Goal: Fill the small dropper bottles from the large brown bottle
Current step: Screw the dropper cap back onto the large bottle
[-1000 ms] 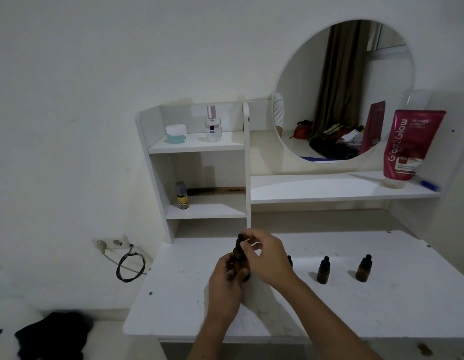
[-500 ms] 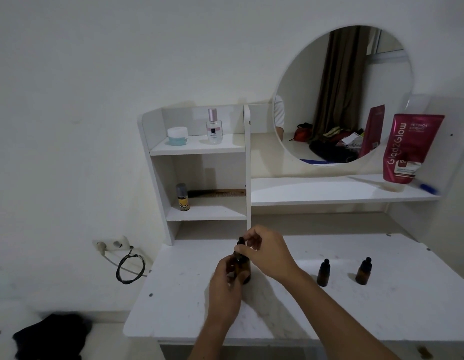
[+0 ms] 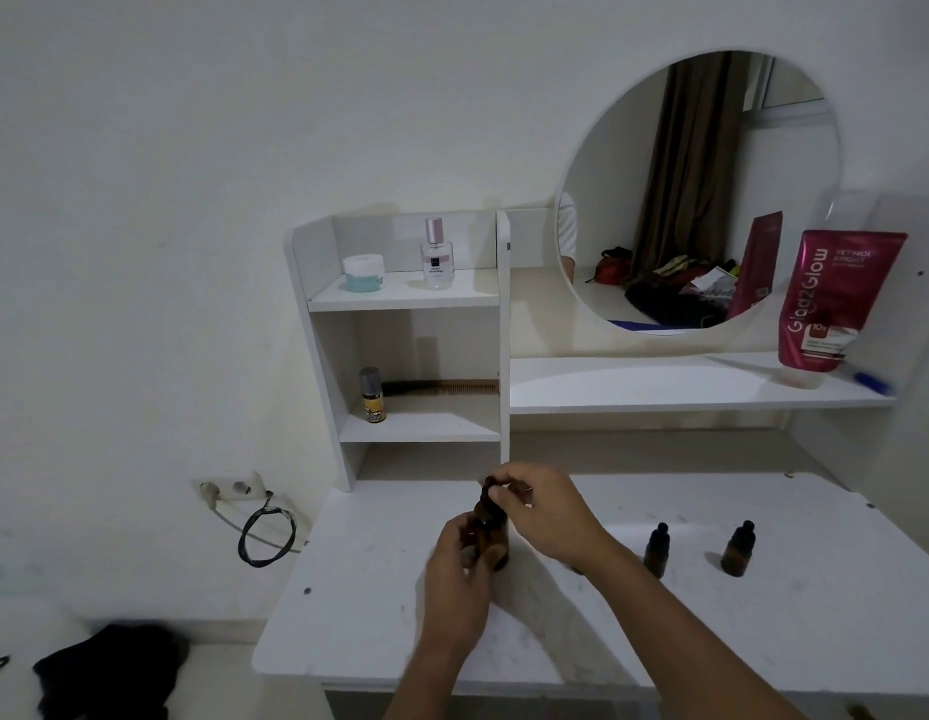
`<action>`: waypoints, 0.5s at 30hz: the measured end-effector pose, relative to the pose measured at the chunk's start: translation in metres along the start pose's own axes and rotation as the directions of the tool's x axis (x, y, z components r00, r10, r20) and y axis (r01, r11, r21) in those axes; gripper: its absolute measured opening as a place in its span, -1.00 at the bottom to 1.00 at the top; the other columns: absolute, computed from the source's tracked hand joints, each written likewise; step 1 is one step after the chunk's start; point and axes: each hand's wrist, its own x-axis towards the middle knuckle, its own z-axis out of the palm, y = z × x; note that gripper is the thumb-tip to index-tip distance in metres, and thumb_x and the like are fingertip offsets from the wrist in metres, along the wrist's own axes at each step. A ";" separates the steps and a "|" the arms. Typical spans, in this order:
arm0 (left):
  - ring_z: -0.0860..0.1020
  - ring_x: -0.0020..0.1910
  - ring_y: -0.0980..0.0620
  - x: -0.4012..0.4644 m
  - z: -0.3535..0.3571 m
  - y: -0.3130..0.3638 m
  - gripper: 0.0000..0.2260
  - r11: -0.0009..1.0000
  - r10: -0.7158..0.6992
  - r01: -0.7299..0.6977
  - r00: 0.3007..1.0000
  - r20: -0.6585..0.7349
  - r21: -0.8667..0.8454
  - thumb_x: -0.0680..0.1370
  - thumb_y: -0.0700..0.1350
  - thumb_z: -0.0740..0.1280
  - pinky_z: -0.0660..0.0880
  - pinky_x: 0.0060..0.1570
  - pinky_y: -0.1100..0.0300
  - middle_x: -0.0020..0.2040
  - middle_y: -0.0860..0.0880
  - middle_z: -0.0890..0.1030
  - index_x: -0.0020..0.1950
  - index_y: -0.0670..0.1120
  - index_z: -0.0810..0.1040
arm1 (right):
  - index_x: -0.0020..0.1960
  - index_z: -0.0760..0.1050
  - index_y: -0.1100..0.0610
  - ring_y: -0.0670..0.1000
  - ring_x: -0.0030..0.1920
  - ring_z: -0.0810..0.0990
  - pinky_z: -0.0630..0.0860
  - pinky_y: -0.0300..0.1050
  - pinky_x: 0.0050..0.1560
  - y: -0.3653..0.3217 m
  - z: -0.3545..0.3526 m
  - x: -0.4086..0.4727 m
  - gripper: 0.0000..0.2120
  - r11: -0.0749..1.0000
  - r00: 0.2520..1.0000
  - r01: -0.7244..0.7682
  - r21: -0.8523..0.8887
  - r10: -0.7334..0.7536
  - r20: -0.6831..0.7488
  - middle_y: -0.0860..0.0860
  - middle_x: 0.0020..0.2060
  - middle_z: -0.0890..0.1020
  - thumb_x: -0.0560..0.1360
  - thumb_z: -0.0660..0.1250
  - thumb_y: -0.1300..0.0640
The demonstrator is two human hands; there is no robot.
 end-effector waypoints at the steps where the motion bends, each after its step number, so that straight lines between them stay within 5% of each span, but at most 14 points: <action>1: 0.59 0.07 0.24 0.000 0.000 0.000 -0.67 1.000 0.000 0.000 1.000 0.000 0.005 0.60 -0.20 0.39 0.49 -0.02 0.47 0.13 0.22 0.60 0.26 0.14 0.45 | 0.11 0.64 0.03 -0.11 -0.01 0.65 0.60 -0.19 0.06 0.000 0.001 0.000 -0.87 1.000 1.000 -0.018 0.006 0.018 -0.005 -0.09 -0.01 0.70 0.58 0.43 0.05; 4: 0.58 0.11 0.21 -0.001 0.000 -0.002 -0.68 0.999 0.010 -0.010 1.000 0.001 0.045 0.61 -0.15 0.39 0.48 -0.03 0.50 0.14 0.24 0.58 0.27 0.16 0.43 | -0.01 0.58 0.01 -0.11 -0.10 0.64 0.61 -0.22 -0.06 -0.001 0.003 0.001 -0.78 0.997 0.997 -0.070 -0.021 0.068 -0.047 -0.10 -0.12 0.66 0.49 0.51 -0.08; 9: 0.60 0.10 0.20 0.000 0.000 -0.001 -0.66 0.999 0.013 -0.013 1.000 0.005 0.030 0.60 -0.19 0.40 0.49 0.01 0.47 0.15 0.21 0.60 0.26 0.17 0.44 | 0.29 0.58 -0.03 -0.16 0.03 0.62 0.50 -0.37 -0.02 0.001 -0.007 0.002 -0.74 1.000 0.998 0.003 -0.018 -0.002 0.061 -0.18 0.17 0.62 0.61 0.38 0.03; 13: 0.59 0.10 0.20 -0.001 0.000 0.001 -0.66 0.999 0.018 -0.018 1.000 -0.002 0.036 0.61 -0.18 0.39 0.47 -0.03 0.51 0.15 0.24 0.58 0.25 0.19 0.42 | 0.06 0.64 0.00 -0.15 -0.07 0.64 0.53 -0.25 -0.04 0.000 -0.004 0.004 -0.86 0.999 0.998 -0.015 -0.030 0.016 0.065 -0.13 -0.08 0.69 0.53 0.48 0.01; 15: 0.59 0.10 0.19 -0.001 0.001 0.000 -0.65 0.998 0.029 -0.029 1.000 -0.005 0.047 0.60 -0.18 0.40 0.47 -0.02 0.51 0.14 0.23 0.59 0.25 0.19 0.43 | 0.00 0.59 -0.02 -0.11 -0.13 0.62 0.52 -0.27 -0.13 0.001 -0.003 0.004 -0.75 0.998 0.998 -0.056 -0.020 0.056 -0.002 -0.10 -0.14 0.65 0.44 0.55 -0.10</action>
